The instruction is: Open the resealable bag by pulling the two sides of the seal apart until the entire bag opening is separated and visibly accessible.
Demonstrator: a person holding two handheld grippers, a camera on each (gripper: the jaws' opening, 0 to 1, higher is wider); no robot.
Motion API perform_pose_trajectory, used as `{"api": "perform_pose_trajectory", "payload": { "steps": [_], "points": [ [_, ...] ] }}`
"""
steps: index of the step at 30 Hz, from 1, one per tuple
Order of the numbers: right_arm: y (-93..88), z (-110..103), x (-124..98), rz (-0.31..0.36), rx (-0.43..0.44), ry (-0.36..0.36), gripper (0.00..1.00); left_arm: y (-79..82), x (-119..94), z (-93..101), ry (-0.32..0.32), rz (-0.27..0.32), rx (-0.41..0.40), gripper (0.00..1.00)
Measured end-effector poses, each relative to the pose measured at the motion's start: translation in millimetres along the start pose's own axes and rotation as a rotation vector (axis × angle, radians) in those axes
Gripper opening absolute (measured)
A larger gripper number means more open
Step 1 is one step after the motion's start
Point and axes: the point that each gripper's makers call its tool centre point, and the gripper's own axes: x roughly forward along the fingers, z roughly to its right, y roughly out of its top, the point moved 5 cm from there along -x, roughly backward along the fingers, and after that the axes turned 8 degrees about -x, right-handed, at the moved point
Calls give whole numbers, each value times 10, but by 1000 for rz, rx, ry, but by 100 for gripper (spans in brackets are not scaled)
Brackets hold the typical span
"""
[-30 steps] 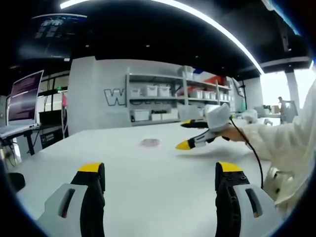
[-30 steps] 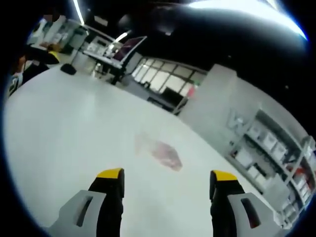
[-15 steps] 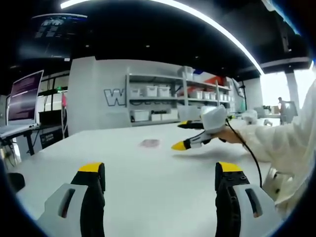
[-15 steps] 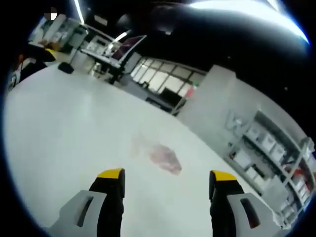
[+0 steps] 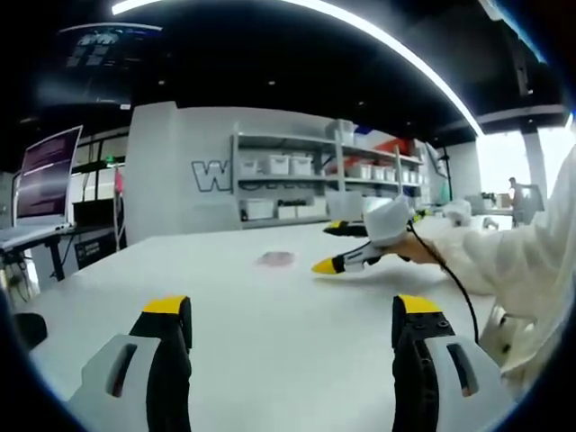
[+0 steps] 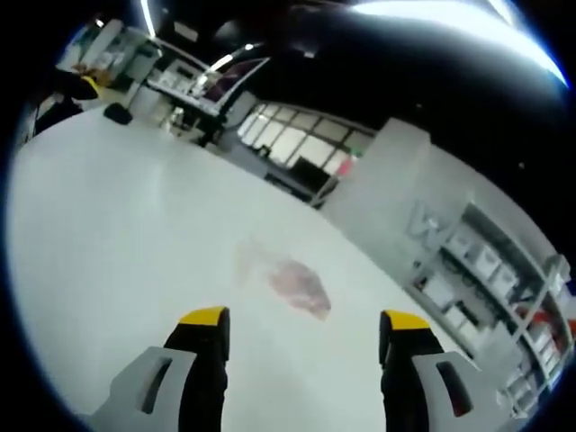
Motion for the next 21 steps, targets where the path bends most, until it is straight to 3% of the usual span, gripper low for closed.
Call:
{"api": "perform_pose_trajectory", "payload": {
  "steps": [14,21],
  "points": [
    [25,-21,101,13,-2,0,64,-7,-1,-39,7,-7,-7,91],
    [58,-18,107,32,57,5,62,6,2,-31,4,-4,-6,91]
  ]
}}
